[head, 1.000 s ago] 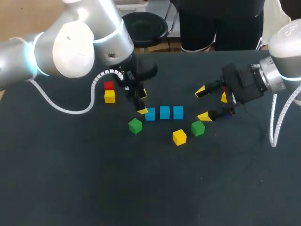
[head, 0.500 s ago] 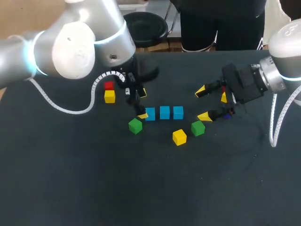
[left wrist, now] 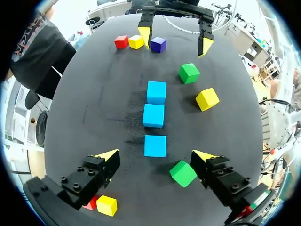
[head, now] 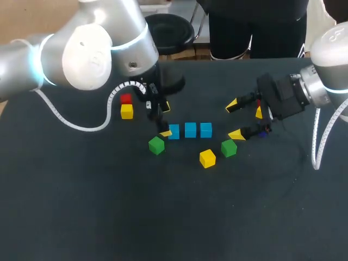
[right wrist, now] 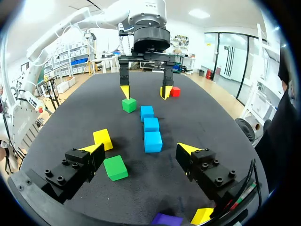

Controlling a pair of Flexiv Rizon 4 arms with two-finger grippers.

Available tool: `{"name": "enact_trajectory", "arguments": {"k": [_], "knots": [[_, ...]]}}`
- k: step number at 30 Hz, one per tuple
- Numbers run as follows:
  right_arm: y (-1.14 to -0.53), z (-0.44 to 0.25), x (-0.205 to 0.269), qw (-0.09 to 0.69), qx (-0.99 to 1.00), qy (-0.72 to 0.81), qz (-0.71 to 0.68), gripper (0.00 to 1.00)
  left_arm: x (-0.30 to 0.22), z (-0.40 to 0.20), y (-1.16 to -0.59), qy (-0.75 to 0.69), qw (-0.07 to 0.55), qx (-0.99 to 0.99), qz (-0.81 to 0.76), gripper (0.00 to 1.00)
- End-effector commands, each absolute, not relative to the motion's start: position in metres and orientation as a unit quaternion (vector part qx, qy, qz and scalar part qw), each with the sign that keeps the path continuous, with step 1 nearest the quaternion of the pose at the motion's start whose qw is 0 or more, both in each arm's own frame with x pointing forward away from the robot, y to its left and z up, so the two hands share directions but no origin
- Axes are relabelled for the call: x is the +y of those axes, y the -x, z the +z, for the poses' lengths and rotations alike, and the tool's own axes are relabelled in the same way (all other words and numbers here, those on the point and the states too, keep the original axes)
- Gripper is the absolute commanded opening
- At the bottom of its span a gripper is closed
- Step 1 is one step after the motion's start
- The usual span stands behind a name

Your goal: Place the blue cubes, place green cubes on the blue cubes, place the yellow cubes on the green cubes, then place the red cubes on the yellow cubes, and place purple cube on the red cubes.

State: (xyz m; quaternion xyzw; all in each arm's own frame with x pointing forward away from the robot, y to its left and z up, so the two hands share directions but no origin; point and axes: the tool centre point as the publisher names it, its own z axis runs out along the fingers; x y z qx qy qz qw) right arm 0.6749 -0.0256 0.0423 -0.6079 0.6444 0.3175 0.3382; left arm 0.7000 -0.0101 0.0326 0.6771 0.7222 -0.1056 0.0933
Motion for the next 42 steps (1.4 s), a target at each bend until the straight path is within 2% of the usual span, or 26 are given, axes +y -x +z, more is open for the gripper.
{"name": "enact_trajectory", "arguments": {"k": [1,42], "knots": [[-0.675,0.042,-0.026,0.339,0.644,0.608,0.318,1.00,-0.008,0.034,-0.705,-0.680,0.104,0.719,-0.099,1.00],[-0.675,0.042,-0.026,0.339,0.644,0.608,0.318,1.00,-0.008,-0.002,-0.725,-0.677,0.083,0.723,-0.105,1.00]]}}
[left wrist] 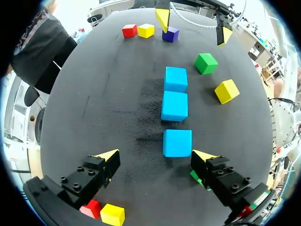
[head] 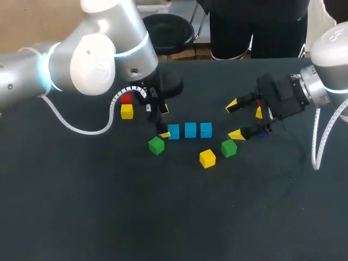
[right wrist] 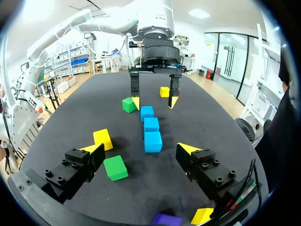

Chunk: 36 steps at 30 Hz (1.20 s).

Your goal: Place the blue cubes, place green cubes on the blue cubes, place the yellow cubes on the green cubes, then place the red cubes on the yellow cubes, and place purple cube on the red cubes.

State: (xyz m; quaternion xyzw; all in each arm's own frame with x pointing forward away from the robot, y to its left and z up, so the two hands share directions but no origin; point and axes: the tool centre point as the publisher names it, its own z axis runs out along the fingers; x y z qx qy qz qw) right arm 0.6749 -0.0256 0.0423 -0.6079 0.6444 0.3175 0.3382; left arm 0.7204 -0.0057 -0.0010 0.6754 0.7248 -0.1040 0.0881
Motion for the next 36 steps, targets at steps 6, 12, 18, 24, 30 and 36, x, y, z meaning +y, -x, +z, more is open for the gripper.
{"name": "enact_trajectory", "arguments": {"k": [6,12,18,24,30,36], "knots": [[-0.675,0.042,-0.026,0.339,0.644,0.608,0.318,1.00,-0.009,-0.005,-0.726,-0.678,0.080,0.723,-0.106,1.00],[-0.675,0.042,-0.026,0.339,0.644,0.608,0.318,1.00,-0.009,-0.007,-0.727,-0.678,0.076,0.723,-0.107,0.99],[-0.675,0.042,-0.026,0.339,0.644,0.608,0.318,1.00,-0.009,-0.009,-0.728,-0.676,0.072,0.725,-0.108,0.95],[-0.675,0.042,-0.026,0.339,0.644,0.608,0.318,1.00,-0.010,-0.011,-0.728,-0.675,0.069,0.726,-0.109,0.92],[-0.675,0.042,-0.026,0.339,0.644,0.608,0.318,1.00,-0.013,-0.007,-0.723,-0.683,0.072,0.718,-0.112,0.95],[-0.675,0.042,-0.026,0.339,0.644,0.608,0.318,1.00,-0.011,-0.004,-0.717,-0.684,0.072,0.717,-0.114,0.93]]}}
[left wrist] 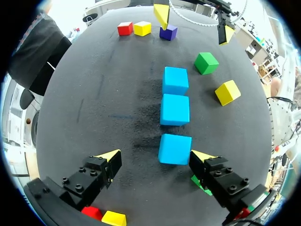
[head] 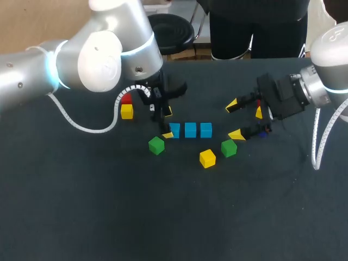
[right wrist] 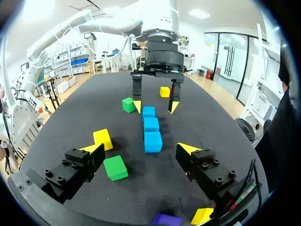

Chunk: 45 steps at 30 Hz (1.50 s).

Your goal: Place the blue cubes, place green cubes on the blue cubes, place the yellow cubes on the green cubes, then place the red cubes on the yellow cubes, and place purple cube on the red cubes.

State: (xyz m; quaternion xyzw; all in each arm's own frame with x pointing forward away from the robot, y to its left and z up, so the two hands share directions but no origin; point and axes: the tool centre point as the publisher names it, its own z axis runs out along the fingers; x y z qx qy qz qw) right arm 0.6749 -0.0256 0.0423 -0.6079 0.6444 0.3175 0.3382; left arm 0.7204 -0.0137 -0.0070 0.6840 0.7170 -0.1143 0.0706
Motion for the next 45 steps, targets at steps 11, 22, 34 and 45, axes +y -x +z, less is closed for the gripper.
{"name": "enact_trajectory", "arguments": {"k": [11,22,34,45], "knots": [[-0.675,0.042,-0.026,0.339,0.644,0.608,0.318,1.00,-0.014,-0.010,-0.713,-0.683,0.063,0.718,-0.118,0.87],[-0.675,0.042,-0.026,0.339,0.644,0.608,0.318,1.00,-0.014,-0.007,-0.715,-0.683,0.065,0.719,-0.112,0.72],[-0.675,0.042,-0.026,0.339,0.644,0.608,0.318,1.00,-0.014,-0.006,-0.713,-0.679,0.072,0.723,-0.111,0.00],[-0.675,0.042,-0.026,0.339,0.644,0.608,0.318,1.00,-0.003,-0.003,-0.707,-0.660,0.076,0.741,-0.096,0.00]]}}
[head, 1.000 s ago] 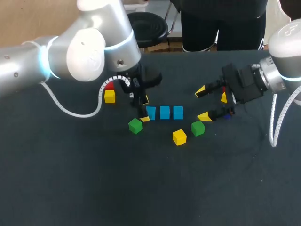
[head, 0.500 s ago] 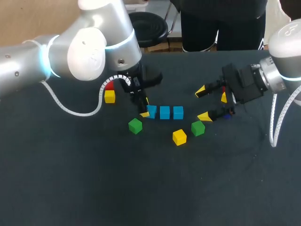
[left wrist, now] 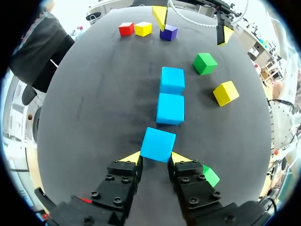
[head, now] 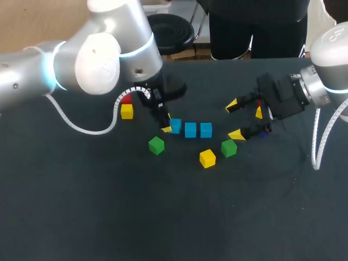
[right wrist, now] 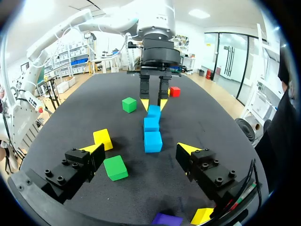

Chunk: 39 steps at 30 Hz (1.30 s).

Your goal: Place the blue cubes, place green cubes on the blue cubes, place the yellow cubes on the green cubes, then place the red cubes on the yellow cubes, and place purple cube on the red cubes.

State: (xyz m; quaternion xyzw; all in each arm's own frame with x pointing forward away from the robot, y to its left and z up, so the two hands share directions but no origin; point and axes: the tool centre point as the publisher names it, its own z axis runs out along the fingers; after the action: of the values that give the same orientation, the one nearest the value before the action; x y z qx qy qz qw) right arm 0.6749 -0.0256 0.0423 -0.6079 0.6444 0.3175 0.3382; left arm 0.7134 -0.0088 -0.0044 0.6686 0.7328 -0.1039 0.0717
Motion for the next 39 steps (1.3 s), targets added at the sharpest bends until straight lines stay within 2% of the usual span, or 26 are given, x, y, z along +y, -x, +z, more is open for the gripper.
{"name": "enact_trajectory", "arguments": {"k": [1,39], "knots": [[-0.675,0.042,-0.026,0.339,0.644,0.608,0.318,1.00,-0.001,-0.002,-0.706,-0.657,0.078,0.744,-0.093,0.00],[-0.675,0.042,-0.026,0.339,0.644,0.608,0.318,1.00,-0.008,0.001,-0.693,-0.607,0.081,0.785,-0.093,0.00]]}}
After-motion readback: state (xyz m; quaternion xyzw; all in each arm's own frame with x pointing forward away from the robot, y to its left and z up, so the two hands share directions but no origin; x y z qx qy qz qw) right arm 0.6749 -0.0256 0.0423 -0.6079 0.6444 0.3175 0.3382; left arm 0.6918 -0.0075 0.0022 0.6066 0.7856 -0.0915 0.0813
